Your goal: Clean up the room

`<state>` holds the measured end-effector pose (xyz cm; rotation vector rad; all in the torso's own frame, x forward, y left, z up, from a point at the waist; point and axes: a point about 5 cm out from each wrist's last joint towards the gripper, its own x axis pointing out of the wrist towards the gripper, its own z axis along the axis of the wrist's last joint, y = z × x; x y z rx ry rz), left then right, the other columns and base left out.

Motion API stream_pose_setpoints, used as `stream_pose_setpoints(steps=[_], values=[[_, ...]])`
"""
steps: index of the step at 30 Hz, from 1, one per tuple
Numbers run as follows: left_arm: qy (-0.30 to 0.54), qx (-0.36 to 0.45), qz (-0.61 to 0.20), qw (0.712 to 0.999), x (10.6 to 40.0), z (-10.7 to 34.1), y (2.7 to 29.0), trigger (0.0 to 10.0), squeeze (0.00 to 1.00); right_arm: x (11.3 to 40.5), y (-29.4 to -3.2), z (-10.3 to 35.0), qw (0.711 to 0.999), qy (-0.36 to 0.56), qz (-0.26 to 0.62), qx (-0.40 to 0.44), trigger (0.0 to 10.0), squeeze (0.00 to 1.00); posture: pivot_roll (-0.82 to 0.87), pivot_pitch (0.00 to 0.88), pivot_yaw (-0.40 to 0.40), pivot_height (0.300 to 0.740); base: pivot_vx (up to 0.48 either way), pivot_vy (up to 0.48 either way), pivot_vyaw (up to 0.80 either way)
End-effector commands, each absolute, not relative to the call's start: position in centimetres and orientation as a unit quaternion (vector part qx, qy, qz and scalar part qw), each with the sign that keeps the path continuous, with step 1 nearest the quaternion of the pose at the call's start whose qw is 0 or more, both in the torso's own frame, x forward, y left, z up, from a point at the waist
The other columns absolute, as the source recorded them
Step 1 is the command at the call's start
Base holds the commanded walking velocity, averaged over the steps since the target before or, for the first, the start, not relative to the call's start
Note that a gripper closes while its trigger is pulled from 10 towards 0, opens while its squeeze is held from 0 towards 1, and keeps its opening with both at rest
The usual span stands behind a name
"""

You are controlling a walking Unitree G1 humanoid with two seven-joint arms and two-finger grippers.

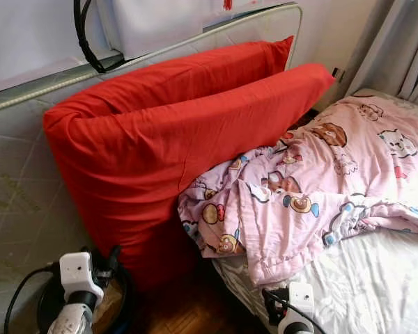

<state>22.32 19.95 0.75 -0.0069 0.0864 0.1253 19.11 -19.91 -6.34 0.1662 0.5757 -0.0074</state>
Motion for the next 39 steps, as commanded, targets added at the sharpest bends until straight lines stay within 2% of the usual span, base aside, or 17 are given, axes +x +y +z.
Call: stream_pose_setpoints(steps=[1,8,12,21,23,30,35,39], values=[[0.046,-0.001,0.059,0.997,22.3,0.9,19.8,10.0,0.0,18.7,-19.9,-6.5,0.955,0.286,-0.002,0.081,10.0,0.0,-0.05,0.036,0.002,0.74,0.0,0.0,0.0],[0.049,-0.002,0.055,0.997,22.0,1.0,19.6,10.0,0.0,18.6,-19.8,-6.5,0.957,0.281,0.001,0.077,10.0,0.0,-0.05,0.022,0.007,0.74,0.0,0.0,0.0],[0.057,-0.003,0.054,0.997,21.8,1.0,19.7,10.0,0.0,23.9,-17.0,-1.5,0.993,0.095,0.022,0.064,10.0,0.0,-0.06,0.003,0.011,0.74,0.0,0.0,0.0],[0.064,-0.003,0.054,0.996,21.6,0.8,19.9,10.0,0.0,25.6,-17.1,2.3,0.999,-0.02,-0.002,0.029,10.0,0.0,-0.06,0.0,0.009,0.74,0.0,0.0,0.0],[0.068,-0.004,0.055,0.996,21.6,0.7,20.0,10.0,0.0,25.7,-16.6,3.0,0.999,-0.027,0.01,0.026,10.0,0.0,-0.06,0.0,0.009,0.74,0.0,0.0,0.0],[0.064,-0.003,0.059,0.996,21.9,1.0,20.1,10.0,0.0,24.8,-15.7,1.5,0.999,0.034,0.022,0.002,10.0,0.0,-0.05,0.02,0.007,0.74,0.0,0.0,0.0],[0.056,0.0,0.065,0.996,22.6,1.6,20.5,10.0,0.0,25.1,-15.4,2.0,0.999,0.038,0.021,0.001,10.0,0.0,-0.05,0.038,0.006,0.7,0.0,0.0,0.0],[0.056,0.001,0.067,0.996,22.8,1.7,20.7,10.0,0.0,25.2,-15.2,2.1,0.999,0.036,0.025,0.007,10.0,0.0,-0.05,0.048,0.005,0.685,0.0,0.0,0.0]])
